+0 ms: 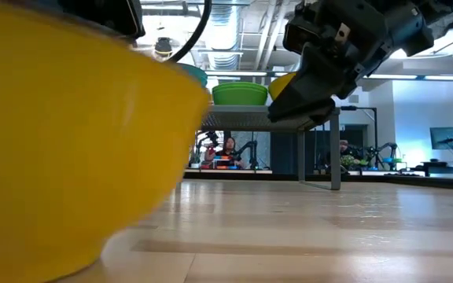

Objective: Pick & Place Mini bowls
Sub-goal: Stack the yellow and white patterned bowl on the other yellow and white patterned bowls on the shelf

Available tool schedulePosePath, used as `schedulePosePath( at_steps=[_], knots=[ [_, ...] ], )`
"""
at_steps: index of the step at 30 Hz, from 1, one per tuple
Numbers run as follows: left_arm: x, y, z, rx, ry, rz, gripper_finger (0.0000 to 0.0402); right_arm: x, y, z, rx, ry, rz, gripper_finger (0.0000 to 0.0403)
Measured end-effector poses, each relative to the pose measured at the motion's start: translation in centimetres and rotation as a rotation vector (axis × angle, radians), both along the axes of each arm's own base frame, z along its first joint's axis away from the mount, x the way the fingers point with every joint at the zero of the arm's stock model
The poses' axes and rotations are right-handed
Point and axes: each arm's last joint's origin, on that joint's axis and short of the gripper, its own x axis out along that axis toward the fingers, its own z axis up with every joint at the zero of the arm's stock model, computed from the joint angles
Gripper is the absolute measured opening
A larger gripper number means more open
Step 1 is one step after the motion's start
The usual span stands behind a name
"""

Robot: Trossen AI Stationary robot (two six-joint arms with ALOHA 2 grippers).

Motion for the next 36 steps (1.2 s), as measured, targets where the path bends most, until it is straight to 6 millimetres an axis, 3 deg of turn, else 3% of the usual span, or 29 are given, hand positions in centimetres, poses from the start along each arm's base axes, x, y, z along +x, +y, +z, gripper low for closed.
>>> schedulePosePath(
  at_steps=[18, 31, 36],
  knots=[
    [0.1, 0.1, 0.3, -0.024, 0.002, 0.065, 0.0122, 0.0, 0.0, 0.3, 0.004, -0.016, -0.001, 0.0077],
    [0.6, -0.1, -1.2, -0.001, 0.014, 0.079, 0.0122, 0.0, 0.0, 0.3, 0.004, -0.015, -0.001, 0.0077],
    [0.7, -0.1, -2.2, 0.021, 0.048, 0.079, 0.0099, 0.0, 0.0, 0.3, -0.056, -0.024, 0.040, 0.0077]
  ],
)
